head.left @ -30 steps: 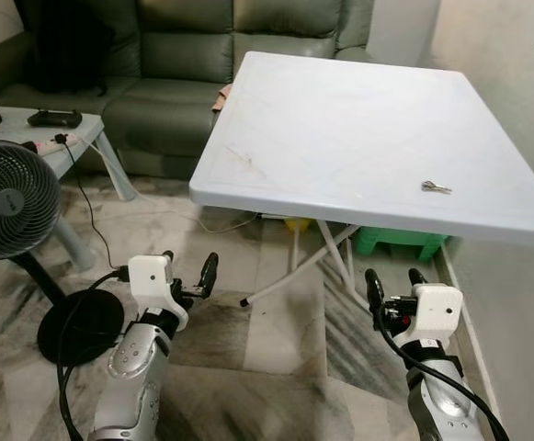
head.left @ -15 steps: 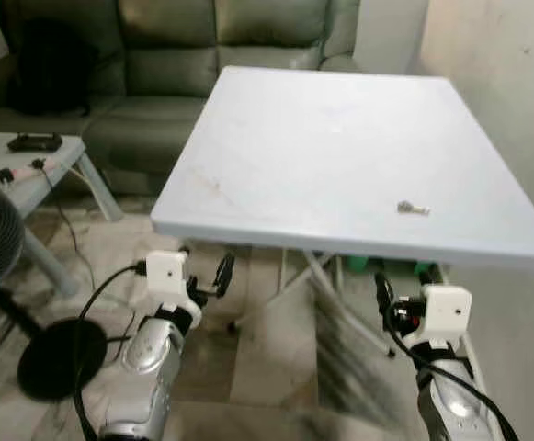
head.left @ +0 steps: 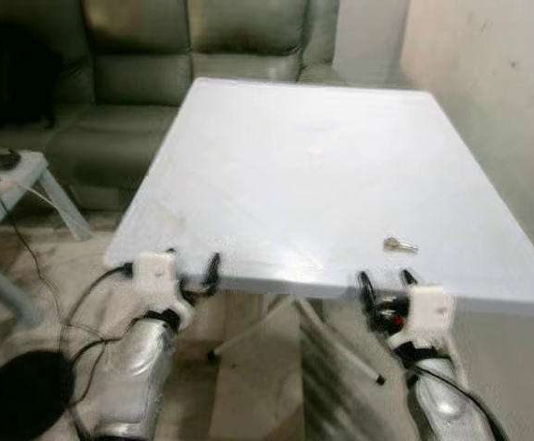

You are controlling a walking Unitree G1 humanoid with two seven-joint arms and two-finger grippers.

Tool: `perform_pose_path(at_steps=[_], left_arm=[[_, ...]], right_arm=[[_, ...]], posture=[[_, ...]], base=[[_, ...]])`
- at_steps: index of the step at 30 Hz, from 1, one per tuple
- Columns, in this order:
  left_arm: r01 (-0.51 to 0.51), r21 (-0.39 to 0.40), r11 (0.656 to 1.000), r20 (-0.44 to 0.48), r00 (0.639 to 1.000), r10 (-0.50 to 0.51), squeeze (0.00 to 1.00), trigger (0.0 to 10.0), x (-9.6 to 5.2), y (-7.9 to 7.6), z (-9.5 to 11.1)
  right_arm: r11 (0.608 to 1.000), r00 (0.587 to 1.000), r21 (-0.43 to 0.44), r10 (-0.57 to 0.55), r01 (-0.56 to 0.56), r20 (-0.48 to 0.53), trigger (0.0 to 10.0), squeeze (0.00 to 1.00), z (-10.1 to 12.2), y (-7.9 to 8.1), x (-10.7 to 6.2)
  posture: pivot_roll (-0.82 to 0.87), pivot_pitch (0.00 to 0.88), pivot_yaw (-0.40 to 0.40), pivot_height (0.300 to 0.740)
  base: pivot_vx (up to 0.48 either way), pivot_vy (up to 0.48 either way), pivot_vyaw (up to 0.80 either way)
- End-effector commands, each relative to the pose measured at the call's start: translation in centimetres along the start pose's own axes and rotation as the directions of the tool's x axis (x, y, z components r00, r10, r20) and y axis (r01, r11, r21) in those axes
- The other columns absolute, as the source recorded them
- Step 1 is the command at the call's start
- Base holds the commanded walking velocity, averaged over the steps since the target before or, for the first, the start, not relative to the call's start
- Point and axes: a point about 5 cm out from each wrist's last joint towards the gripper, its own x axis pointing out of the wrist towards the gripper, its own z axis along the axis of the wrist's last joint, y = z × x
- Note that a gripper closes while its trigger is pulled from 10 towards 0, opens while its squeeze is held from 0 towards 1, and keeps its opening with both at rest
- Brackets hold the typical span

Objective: Hang keys on a hook

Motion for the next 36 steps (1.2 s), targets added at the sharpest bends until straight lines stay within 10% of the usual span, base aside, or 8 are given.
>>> perform_pose_path(at_steps=[1, 23, 36], left_arm=[[-0.019, 0.026, 0.999, 0.019, 1.0, 0.019, 0.0, 10.0, -0.2, 1.0, 0.7], [0.329, 0.18, 0.927, -0.012, 0.943, -0.333, 0.0, 10.0, -0.6, -5.2, 0.5], [0.341, 0.174, 0.924, -0.003, 0.938, -0.346, 0.0, 10.0, -1.0, -6.1, 0.7]], right_arm=[[1.0, 1.0, 0.019, 0.014, -0.014, 0.015, 10.0, 0.0, 0.3, 0.7, 0.2], [0.984, 0.986, -0.089, 0.16, -0.156, 0.048, 10.0, 0.0, 3.5, -1.8, 3.5], [0.886, 0.908, -0.203, 0.396, -0.417, -0.135, 10.0, 0.0, 3.8, -3.0, 4.2]], posture=[[-0.01, 0.054, -0.004, 0.74], [-0.02, 0.083, -0.013, 0.74], [-0.03, 0.098, -0.031, 0.74]], base=[[0.379, 0.0, 0.0], [0.0, 0.0, 0.0], [0.0, 0.0, 0.0]])
